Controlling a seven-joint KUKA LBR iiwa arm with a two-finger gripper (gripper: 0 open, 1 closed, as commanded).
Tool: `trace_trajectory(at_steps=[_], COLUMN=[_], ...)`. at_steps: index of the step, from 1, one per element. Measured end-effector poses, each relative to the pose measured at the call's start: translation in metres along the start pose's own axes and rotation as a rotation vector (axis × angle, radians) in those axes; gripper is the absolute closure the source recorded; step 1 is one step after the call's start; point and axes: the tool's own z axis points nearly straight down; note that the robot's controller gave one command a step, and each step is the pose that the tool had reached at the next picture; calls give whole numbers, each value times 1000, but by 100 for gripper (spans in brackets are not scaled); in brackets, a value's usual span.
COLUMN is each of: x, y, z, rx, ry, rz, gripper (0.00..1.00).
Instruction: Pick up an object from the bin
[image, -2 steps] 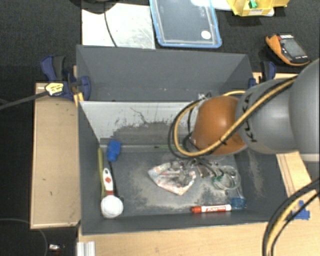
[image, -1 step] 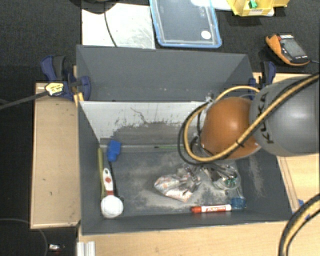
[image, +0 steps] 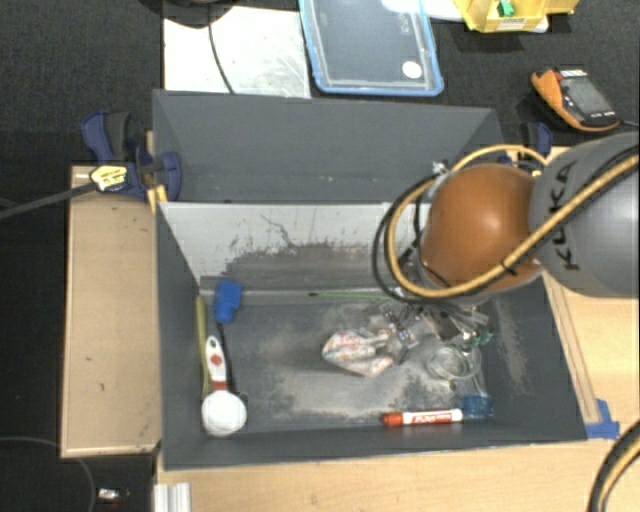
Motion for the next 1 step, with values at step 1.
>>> trace_trajectory(at_steps=[1], x=[13], y=[-12], z=[-38], rx=[1], ry=[0], rz=[221], gripper=[100])
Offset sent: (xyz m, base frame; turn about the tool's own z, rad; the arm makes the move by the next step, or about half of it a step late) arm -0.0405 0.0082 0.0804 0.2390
